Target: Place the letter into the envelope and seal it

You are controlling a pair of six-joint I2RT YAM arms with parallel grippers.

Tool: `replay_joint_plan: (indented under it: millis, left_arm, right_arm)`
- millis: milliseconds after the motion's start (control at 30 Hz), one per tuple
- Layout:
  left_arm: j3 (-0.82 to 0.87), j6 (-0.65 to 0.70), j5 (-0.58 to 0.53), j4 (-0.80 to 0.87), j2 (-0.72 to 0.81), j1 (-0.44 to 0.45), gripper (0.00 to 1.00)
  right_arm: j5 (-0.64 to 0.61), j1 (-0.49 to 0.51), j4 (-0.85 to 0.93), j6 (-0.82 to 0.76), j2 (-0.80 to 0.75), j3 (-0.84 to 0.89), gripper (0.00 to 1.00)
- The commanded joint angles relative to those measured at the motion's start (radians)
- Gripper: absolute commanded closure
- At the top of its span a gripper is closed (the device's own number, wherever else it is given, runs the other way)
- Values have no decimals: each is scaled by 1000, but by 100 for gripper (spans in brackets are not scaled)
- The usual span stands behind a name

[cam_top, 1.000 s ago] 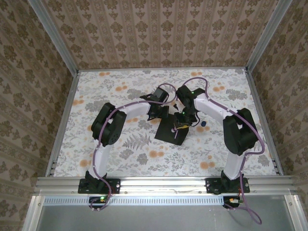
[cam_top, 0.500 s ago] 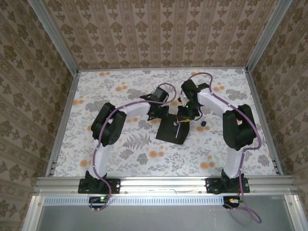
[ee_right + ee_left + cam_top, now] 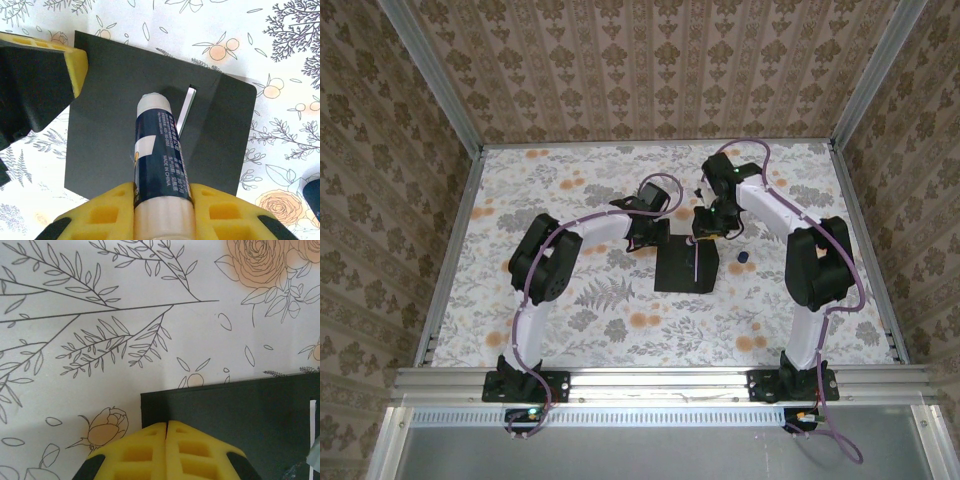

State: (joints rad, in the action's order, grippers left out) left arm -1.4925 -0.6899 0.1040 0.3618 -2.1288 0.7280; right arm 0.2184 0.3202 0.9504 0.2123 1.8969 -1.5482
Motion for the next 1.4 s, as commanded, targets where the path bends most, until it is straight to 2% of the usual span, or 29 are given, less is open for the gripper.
replay_joint_plan:
  millis: [0, 267, 733, 933, 1167, 1367]
  left_arm:
    - [37, -33, -15, 66, 3, 8, 100]
    - [62, -103, 59, -31, 58, 1, 100]
    - [96, -201, 144, -161, 153, -43, 92]
    - [142, -241, 179, -231, 203, -72, 77]
    - [207, -279, 227, -312, 300, -107, 48]
    - [296, -360, 267, -425, 410, -127, 25]
  right_arm:
    - [33, -5, 26, 21, -65, -48, 87]
    - [15, -31, 32, 32, -115, -51, 86]
    - [41, -108, -86, 110, -243, 62, 86]
    - [42, -120, -151, 146, -280, 106, 85]
    - [44, -132, -342, 270, -356, 220, 85]
    - [83, -130, -585, 413, -425, 330, 84]
